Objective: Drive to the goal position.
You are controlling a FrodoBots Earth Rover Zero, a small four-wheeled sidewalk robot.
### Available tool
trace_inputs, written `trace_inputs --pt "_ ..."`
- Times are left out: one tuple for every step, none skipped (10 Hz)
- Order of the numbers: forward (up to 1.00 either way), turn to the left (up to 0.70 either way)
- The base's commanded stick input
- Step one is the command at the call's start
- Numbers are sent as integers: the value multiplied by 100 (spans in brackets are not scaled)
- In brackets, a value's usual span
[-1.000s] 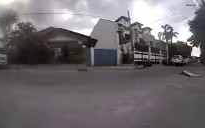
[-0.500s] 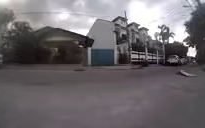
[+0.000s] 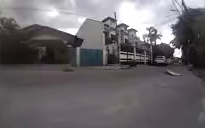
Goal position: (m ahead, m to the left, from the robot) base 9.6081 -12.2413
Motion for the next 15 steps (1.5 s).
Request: trace_inputs --pt "0 -70" --pt "0 -70" --pt "0 -70" --pt "0 -70" --pt "0 -70" --pt "0 -70" --pt "0 -70" --pt "0 -70" --pt "0 -70" --pt "0 -70" --pt "0 -70" --pt "0 -70" --pt "0 -70" --pt "0 -70" --pt "0 -70"
